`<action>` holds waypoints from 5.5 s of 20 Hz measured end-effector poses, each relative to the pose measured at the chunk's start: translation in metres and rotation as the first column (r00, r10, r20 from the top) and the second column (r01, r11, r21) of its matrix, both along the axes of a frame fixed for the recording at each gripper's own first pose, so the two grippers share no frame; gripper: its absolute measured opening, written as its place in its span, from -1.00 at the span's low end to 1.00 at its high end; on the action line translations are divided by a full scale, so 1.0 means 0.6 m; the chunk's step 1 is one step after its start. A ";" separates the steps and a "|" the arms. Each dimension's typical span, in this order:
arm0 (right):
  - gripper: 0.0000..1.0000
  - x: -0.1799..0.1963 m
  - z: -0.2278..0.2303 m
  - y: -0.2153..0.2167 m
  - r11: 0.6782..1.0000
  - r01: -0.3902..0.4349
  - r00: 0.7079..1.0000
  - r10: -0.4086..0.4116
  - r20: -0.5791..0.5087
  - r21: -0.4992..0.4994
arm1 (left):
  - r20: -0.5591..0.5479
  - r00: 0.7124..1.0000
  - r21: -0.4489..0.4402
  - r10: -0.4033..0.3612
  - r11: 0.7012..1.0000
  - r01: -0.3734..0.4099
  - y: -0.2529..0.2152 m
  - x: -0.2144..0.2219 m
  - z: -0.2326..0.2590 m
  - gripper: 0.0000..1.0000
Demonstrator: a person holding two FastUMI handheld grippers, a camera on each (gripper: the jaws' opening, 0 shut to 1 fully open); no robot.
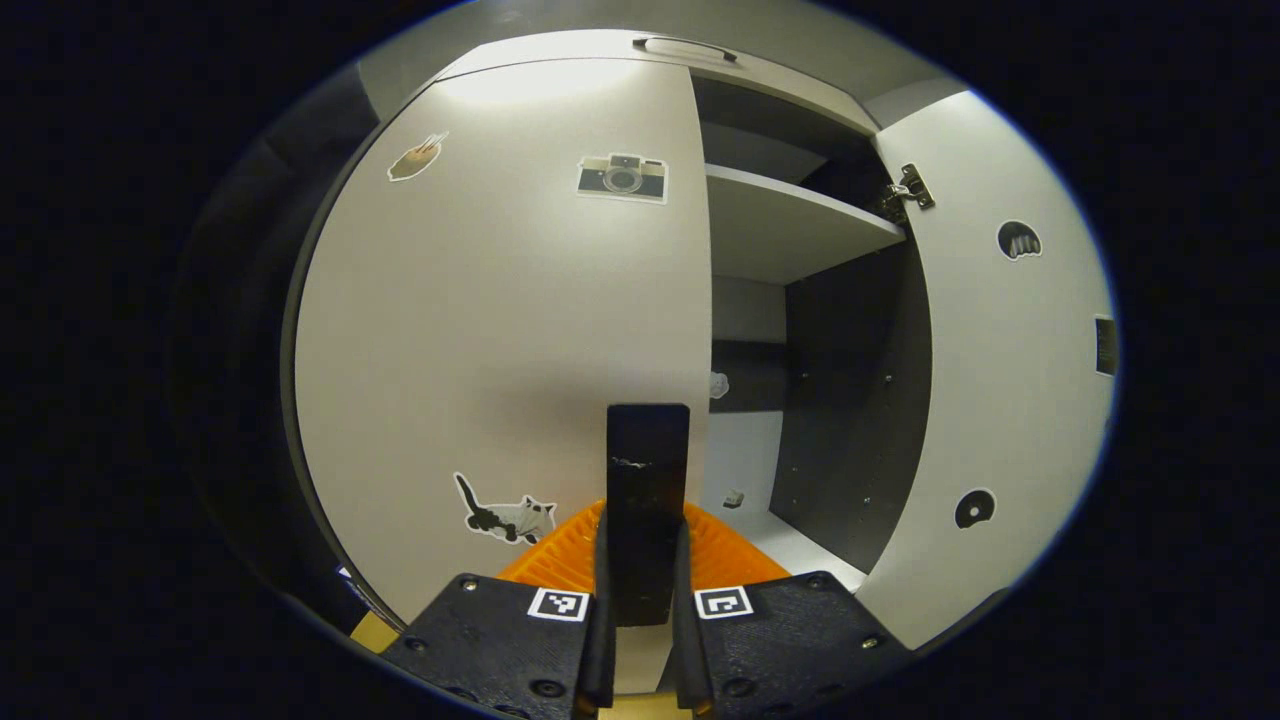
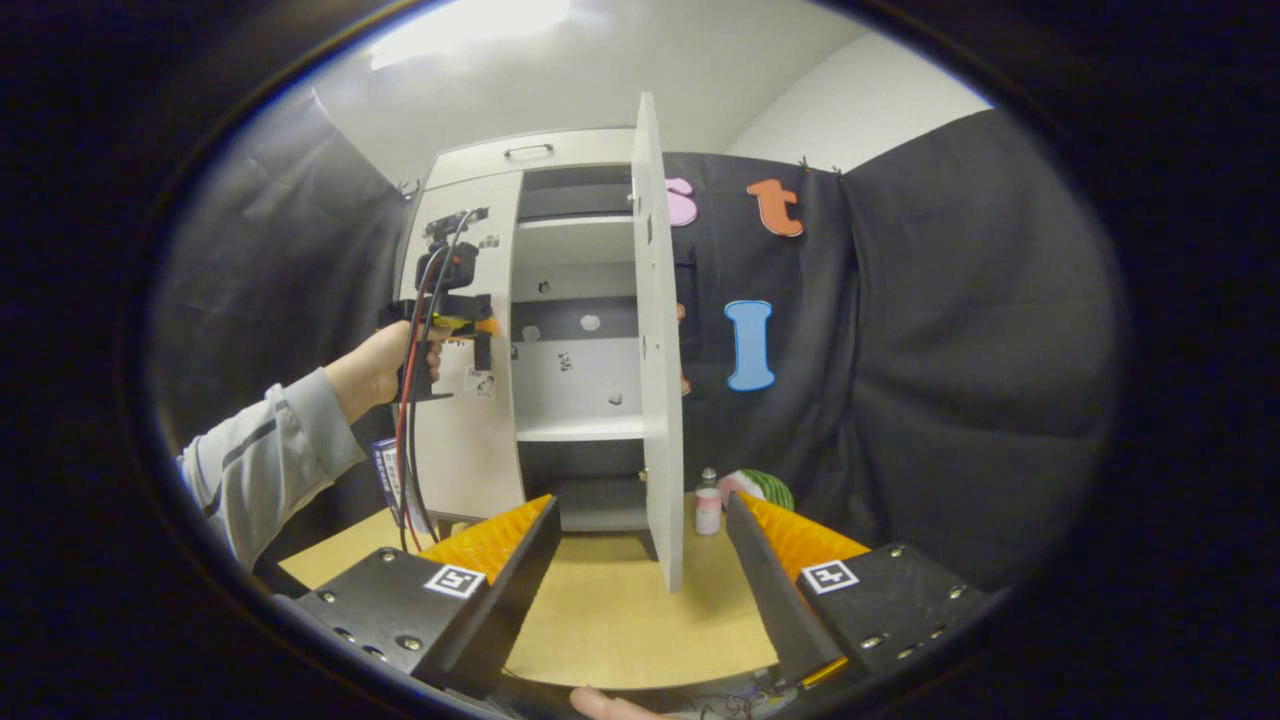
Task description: Open the right door of the double-door shoe cabinet with the right hand, and open the left door with the left hand.
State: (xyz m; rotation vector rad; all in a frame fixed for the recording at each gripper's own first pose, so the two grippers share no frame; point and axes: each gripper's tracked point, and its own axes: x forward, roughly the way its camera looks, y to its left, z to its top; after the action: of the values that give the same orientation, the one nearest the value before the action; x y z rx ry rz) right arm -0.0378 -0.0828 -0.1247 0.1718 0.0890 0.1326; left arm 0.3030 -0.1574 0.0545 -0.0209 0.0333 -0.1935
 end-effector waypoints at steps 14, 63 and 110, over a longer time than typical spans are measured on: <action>0.98 -0.092 0.049 0.035 0.999 -0.027 0.998 0.026 0.057 0.022 | -0.014 0.999 0.009 -0.029 1.000 0.029 0.043 -0.119 -0.002 -0.53; 0.94 -0.206 0.109 0.125 0.997 -0.075 0.986 0.072 0.147 0.013 | -0.049 0.992 0.076 0.113 0.991 -0.109 0.418 -0.294 -0.009 -0.99; 0.98 -0.176 0.086 0.078 0.999 -0.013 0.992 0.018 0.124 -0.036 | 0.079 0.987 -0.021 0.139 0.990 -0.138 0.266 -0.744 -0.102 0.92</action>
State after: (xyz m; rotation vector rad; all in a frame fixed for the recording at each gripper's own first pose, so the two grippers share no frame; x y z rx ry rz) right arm -0.1433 -0.0359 -0.0731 0.1270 -0.0319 0.1568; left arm -0.1435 0.0021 -0.0065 -0.0304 -0.0494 -0.0554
